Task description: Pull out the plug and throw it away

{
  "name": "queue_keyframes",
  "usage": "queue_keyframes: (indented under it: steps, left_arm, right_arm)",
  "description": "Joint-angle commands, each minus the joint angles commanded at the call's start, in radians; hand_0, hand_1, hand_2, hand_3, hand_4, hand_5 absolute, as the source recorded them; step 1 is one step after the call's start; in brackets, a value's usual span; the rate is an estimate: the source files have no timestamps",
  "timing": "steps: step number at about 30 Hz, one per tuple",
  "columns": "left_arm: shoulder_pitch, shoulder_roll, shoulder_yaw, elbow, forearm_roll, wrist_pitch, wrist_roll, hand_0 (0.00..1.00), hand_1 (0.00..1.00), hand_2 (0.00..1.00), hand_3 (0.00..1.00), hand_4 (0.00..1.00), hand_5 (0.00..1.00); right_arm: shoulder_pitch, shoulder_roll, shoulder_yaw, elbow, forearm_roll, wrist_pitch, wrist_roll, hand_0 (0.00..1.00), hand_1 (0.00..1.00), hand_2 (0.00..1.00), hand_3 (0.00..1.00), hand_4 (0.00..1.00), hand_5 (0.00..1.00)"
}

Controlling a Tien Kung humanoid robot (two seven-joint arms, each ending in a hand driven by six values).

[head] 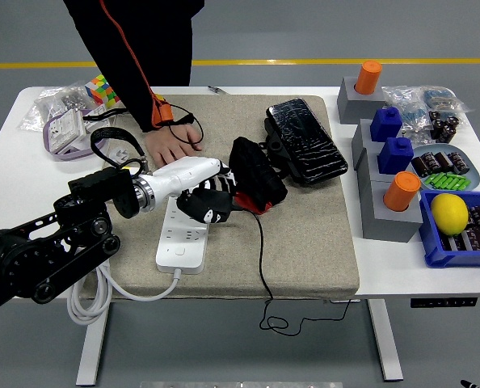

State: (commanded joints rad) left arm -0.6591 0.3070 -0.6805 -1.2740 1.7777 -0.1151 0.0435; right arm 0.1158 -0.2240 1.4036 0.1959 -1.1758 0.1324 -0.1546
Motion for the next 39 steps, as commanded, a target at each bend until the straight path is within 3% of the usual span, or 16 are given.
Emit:
queue_keyframes:
  steps: [4,7,15,22,29,30,35,36,39]
  left_arm:
    - [-0.003,-0.005,0.008,-0.062,-0.013,0.017,-0.015,0.326,0.352,0.43,0.541,0.615,0.002]
    - [-0.013,-0.02,0.038,-0.063,-0.05,0.04,-0.032,0.321,0.351,0.429,0.54,0.619,0.002]
    - [-0.06,-0.079,0.155,0.033,-0.135,0.14,-0.103,0.328,0.351,0.435,0.552,0.624,0.002]
    - [-0.082,-0.117,0.238,0.132,-0.179,0.185,-0.133,0.345,0.364,0.441,0.566,0.623,0.002]
    - [-0.071,-0.13,0.258,0.183,-0.26,0.216,-0.169,0.374,0.375,0.444,0.565,0.658,0.002]
    - [-0.07,-0.13,0.259,0.185,-0.263,0.218,-0.172,0.432,0.413,0.464,0.547,0.747,0.002]
    - [-0.065,-0.128,0.263,0.191,-0.256,0.219,-0.176,0.432,0.413,0.464,0.547,0.747,0.002]
    - [-0.063,-0.127,0.263,0.192,-0.257,0.218,-0.177,0.582,0.538,0.526,0.642,0.866,0.002]
    - [-0.06,-0.126,0.265,0.192,-0.253,0.22,-0.182,0.582,0.538,0.526,0.642,0.866,0.002]
  right_arm:
    - [0.001,-0.001,-0.003,0.0,0.001,0.0,0.0,0.634,0.675,0.682,0.596,0.994,0.456]
    - [0.002,0.0,-0.005,0.0,0.003,0.001,0.0,0.634,0.675,0.682,0.596,0.993,0.456]
    - [0.006,-0.004,-0.019,-0.001,0.007,0.0,0.0,0.634,0.675,0.682,0.596,0.994,0.456]
    - [0.009,-0.007,-0.035,-0.001,0.011,0.001,0.0,0.634,0.675,0.682,0.596,0.994,0.456]
    - [0.01,-0.009,-0.044,-0.002,0.013,0.001,-0.001,0.634,0.675,0.682,0.596,0.993,0.455]
    - [0.01,-0.009,-0.045,-0.002,0.013,0.0,-0.001,0.634,0.675,0.682,0.597,0.994,0.455]
    - [0.012,-0.01,-0.046,-0.001,0.014,0.0,0.0,0.634,0.675,0.682,0.597,0.994,0.455]
    - [0.011,-0.011,-0.047,0.0,0.014,-0.001,0.0,0.635,0.675,0.682,0.596,0.994,0.454]
    - [0.011,-0.01,-0.047,-0.001,0.014,0.0,0.0,0.635,0.675,0.682,0.596,0.994,0.454]
